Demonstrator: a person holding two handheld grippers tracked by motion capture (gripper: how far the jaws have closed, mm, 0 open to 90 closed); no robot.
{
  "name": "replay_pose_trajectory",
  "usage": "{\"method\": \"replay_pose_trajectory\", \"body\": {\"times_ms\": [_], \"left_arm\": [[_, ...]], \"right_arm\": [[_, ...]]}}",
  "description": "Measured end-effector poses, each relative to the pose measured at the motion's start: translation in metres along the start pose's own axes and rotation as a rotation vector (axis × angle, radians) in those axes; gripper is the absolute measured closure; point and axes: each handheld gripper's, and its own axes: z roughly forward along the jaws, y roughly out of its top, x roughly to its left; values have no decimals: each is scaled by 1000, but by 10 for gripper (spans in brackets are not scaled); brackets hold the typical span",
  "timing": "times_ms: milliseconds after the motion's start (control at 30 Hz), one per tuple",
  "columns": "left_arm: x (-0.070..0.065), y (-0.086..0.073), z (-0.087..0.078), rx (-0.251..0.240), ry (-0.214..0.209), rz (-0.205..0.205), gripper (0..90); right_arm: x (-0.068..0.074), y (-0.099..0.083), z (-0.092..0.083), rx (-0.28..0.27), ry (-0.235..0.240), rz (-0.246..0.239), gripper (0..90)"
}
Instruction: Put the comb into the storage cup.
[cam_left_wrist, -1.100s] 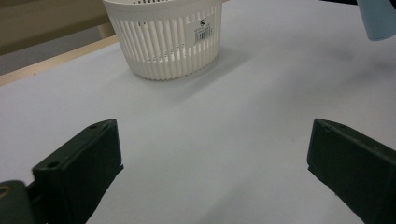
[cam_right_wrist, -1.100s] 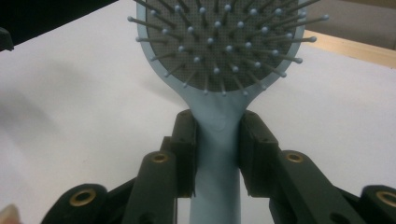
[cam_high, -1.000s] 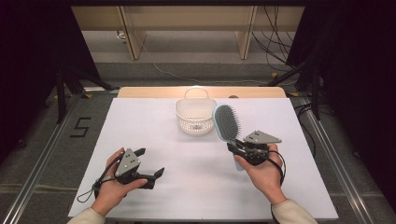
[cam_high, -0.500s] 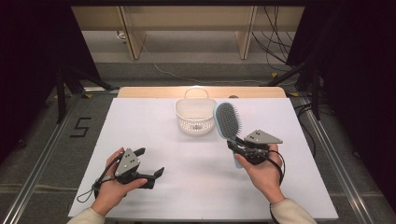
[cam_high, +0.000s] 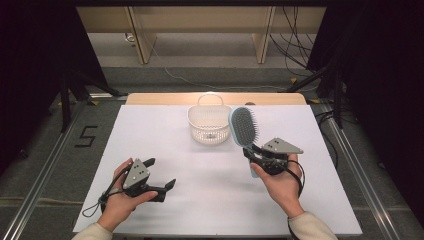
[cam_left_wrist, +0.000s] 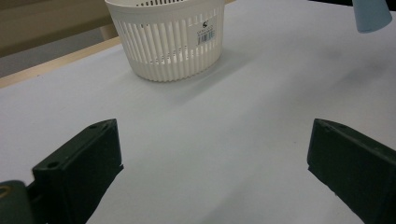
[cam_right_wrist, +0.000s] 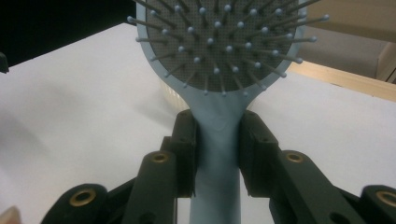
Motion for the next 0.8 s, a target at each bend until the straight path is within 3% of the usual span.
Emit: {"method": "replay_pose_trajectory", "body": {"times_ms": [800], "left_arm": [[0,-1,1,4,1,-5,24]], "right_arm": [[-2,9,1,-57,-8,14,704]]}}
